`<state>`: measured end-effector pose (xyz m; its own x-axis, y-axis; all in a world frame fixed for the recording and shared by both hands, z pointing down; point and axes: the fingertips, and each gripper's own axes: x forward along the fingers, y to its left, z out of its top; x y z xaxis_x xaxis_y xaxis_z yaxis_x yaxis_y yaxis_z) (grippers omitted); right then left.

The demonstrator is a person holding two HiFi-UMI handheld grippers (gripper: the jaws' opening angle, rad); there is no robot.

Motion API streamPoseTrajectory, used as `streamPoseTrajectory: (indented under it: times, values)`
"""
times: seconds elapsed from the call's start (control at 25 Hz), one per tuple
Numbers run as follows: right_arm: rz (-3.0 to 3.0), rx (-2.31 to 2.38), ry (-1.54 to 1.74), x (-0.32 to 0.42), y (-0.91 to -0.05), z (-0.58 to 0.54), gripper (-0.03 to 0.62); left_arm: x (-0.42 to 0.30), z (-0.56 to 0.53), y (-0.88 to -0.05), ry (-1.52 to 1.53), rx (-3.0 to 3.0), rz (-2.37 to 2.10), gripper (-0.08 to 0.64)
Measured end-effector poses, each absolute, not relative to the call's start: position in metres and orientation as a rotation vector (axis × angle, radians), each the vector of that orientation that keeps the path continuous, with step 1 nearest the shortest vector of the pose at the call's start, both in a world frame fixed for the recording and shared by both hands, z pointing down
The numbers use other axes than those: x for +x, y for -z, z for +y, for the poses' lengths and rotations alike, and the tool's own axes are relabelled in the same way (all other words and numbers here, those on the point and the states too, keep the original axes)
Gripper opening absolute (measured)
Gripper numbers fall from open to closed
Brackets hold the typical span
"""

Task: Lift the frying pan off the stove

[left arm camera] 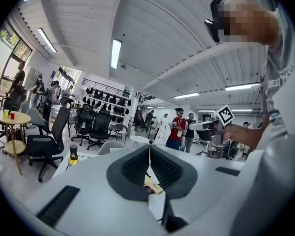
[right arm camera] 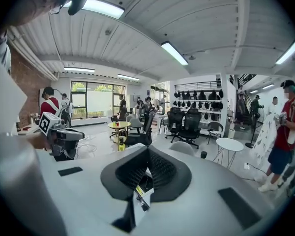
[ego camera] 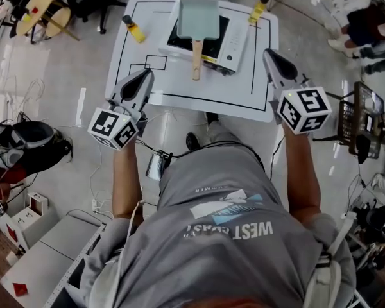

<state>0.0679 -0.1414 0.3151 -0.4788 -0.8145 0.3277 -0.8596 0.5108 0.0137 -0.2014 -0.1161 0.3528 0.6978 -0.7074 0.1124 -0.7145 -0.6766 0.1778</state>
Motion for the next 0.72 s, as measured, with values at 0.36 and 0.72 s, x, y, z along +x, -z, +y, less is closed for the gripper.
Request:
streamPoseTrajectory:
  times: [0.36,0.72]
  values:
    - [-2.541,1.288,-0.202,0.045,-0.328,-0.199,0.011,-0.204,-0.148,-0.364,-0.082,2.625,-1.173,0.003]
    - [-2.529,1.242,-0.248,0.042,-0.353,-0.239,0.011,-0.203,-0.175,-0.394,-0.118,2.556,-1.156,0.003]
